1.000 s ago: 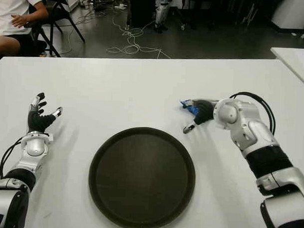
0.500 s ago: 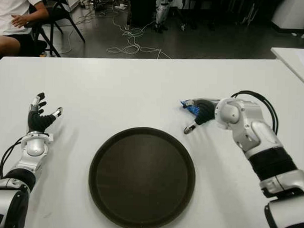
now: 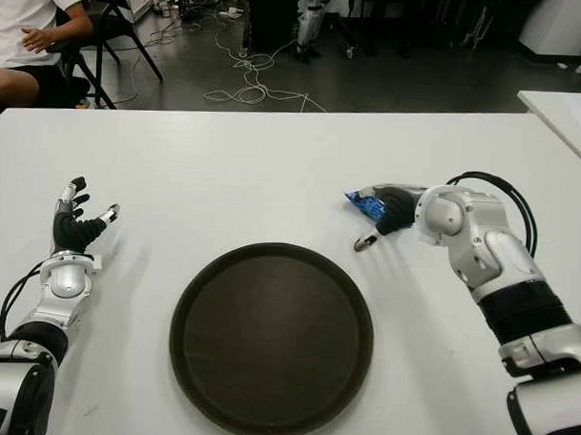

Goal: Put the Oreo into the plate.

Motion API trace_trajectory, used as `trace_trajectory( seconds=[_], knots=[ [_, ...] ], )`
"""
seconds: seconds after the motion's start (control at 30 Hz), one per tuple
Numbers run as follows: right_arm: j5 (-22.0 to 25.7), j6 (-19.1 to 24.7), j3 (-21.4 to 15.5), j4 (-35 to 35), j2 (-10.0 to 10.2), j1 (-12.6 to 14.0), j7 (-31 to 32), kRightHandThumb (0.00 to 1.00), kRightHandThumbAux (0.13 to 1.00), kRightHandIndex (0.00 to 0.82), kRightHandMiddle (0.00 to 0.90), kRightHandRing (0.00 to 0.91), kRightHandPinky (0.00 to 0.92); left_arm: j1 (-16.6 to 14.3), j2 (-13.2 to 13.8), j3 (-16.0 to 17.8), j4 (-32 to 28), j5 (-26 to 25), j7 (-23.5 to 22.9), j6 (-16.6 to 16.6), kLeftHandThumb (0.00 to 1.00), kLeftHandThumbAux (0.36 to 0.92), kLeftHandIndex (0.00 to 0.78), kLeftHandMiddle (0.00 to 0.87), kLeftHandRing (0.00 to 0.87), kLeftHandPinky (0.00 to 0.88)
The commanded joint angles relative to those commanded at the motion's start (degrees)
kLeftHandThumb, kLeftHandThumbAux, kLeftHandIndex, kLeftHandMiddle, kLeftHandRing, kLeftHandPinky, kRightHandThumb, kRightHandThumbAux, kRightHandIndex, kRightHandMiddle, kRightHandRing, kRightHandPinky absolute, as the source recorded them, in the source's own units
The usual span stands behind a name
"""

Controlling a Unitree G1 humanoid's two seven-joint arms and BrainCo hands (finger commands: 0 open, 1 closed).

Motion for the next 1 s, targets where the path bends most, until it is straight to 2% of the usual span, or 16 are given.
trace_trajectory(
  seconds=[0.2,0.23,0.33,0.53,0.63,0.8,1.0],
  knots=[
    [0.8,-0.9,-3.0,-0.5,2.2,2.1,-9.5,0.0,0.656,0.021,0.054,0.029,0.007,0.0,0.0,0.0,-0.1,-0.1,0.0,0.0,0.0,0.811,0.072,0.112,0.095,0.089],
    [0.9,-1.8,-3.9,0.5,3.2,2.4,-13.3,0.0,0.658,0.019,0.052,0.028,0.008,0.0,0.0,0.1,-0.1,-0.1,0.0,0.0,0.0,0.812,0.072,0.112,0.095,0.089],
    [0.0,-3.8,-5.1,6.9,5.8,0.6,-23.5,0.0,0.677,0.006,0.039,0.026,0.008,0.1,-0.1,0.1,0.0,-0.1,0.1,0.1,0.0,0.805,0.071,0.107,0.091,0.085],
    [-1.2,-4.0,-5.0,12.9,7.7,-1.6,-32.2,0.0,0.695,0.0,0.01,0.015,0.009,0.1,-0.1,0.1,0.0,0.0,0.2,0.0,0.0,0.79,0.074,0.115,0.098,0.082],
    [-1.6,-3.2,-5.0,15.5,8.8,-2.9,-35.3,0.0,0.701,0.0,0.003,0.006,0.003,0.1,-0.1,0.0,-0.1,0.0,0.3,-0.1,0.0,0.794,0.079,0.117,0.099,0.087],
    [-2.6,-1.1,-3.8,21.4,10.7,-6.6,-36.6,0.0,0.682,0.0,0.007,0.01,0.011,0.2,-0.1,-0.1,-0.2,0.1,0.0,-0.5,0.0,0.805,0.073,0.112,0.092,0.086],
    [-3.7,0.2,-2.2,25.1,11.5,-8.7,-37.0,0.0,0.684,0.0,0.015,0.019,0.014,0.3,-0.2,0.1,-0.2,-0.2,-0.2,-0.8,0.0,0.823,0.073,0.116,0.097,0.087]
  ],
)
